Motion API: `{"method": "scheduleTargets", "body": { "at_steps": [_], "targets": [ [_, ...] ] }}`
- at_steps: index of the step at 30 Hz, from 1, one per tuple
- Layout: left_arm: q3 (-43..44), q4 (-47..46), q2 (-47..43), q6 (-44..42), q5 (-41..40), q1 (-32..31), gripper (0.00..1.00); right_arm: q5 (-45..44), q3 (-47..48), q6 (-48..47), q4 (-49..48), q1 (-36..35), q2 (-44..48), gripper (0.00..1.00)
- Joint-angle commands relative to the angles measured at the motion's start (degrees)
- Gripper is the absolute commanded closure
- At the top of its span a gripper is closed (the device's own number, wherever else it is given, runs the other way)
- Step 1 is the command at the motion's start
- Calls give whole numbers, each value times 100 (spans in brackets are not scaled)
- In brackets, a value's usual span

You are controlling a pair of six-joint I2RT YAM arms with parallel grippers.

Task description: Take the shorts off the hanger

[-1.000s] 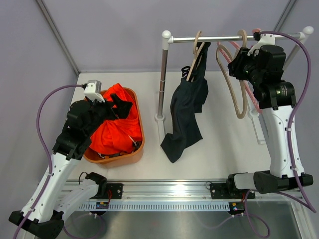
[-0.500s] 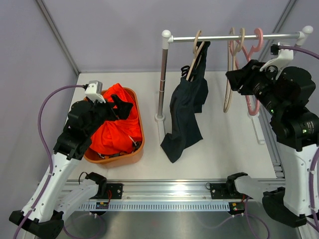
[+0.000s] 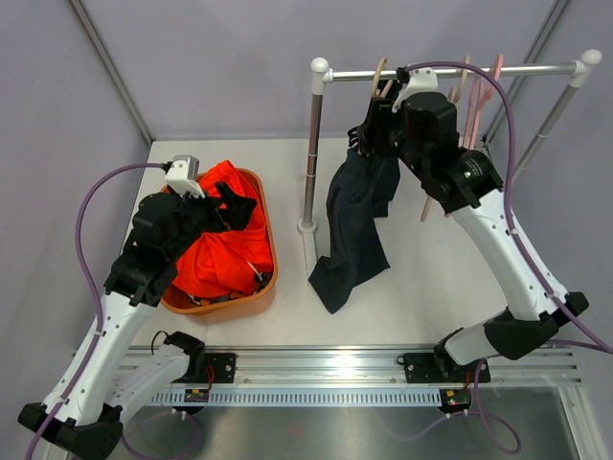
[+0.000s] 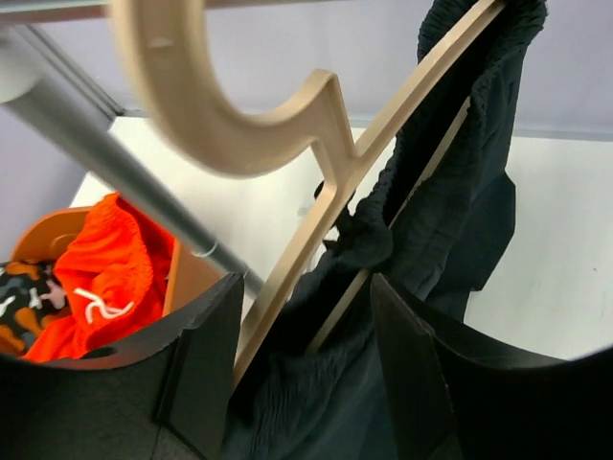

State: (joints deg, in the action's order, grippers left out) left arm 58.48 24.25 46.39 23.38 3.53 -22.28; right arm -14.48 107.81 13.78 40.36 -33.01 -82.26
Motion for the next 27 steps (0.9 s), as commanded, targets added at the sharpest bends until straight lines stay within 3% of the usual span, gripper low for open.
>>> {"method": "scheduleTargets", "body": {
  "at_steps": [1, 7, 21, 27],
  "targets": [
    [-29, -254, 10, -131, 175, 5, 1, -634, 239, -148, -722, -65, -70, 35],
    [-21, -245, 36, -167, 174, 5, 1, -1179, 293, -253, -1073, -65, -326, 32],
    [-21, -228, 89, -167, 253, 5, 1, -1496, 566, -482, -1083, -56, -879, 38],
    [-29, -228, 89, -167, 271, 5, 1, -1637, 487, -508, -1206, -65, -880, 49]
  ]
}}
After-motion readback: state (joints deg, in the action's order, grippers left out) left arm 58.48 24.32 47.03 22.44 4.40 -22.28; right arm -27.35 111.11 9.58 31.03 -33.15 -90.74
